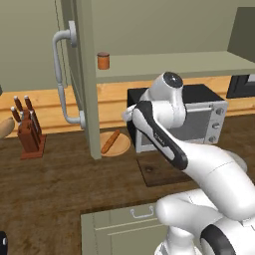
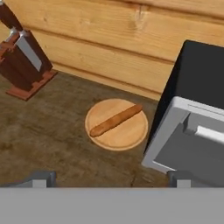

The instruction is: From the different types of pastries on the counter, select a croissant and place it on the cutting board. Then retrieve a jar of jam from the cabinet and place it alongside the croissant on the cutting board.

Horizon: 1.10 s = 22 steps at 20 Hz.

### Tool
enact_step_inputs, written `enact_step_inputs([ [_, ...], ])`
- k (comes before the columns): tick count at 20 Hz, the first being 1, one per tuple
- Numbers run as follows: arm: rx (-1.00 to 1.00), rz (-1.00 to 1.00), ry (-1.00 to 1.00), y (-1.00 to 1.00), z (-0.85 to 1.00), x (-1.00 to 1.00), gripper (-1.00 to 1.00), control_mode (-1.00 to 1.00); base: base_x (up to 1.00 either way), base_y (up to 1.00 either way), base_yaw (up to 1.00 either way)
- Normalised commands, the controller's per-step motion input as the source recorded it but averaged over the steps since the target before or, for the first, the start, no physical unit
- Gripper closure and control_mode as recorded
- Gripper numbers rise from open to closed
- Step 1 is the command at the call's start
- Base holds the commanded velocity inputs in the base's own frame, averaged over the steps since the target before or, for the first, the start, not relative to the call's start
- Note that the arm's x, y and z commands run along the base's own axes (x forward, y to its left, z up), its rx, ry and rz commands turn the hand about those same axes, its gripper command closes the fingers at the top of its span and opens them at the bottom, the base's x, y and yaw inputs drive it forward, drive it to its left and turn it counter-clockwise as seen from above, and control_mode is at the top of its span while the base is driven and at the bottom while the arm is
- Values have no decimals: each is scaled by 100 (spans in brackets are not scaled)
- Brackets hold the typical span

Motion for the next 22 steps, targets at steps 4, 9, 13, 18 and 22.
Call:
enact_step_inputs([
  [4,6,0,-20,52,81,5,-100,-100,0,0,0],
  [9,0,0,-28,48,100,0,-100,-100,0,0,0],
  [13,0,0,-5,10,9,0,-100,-100,0,0,0],
  [18,9,0,-5,0,26,35,-100,-100,0,0,0],
  [22,8,0,-12,0,65,36,-100,-100,0,0,0],
])
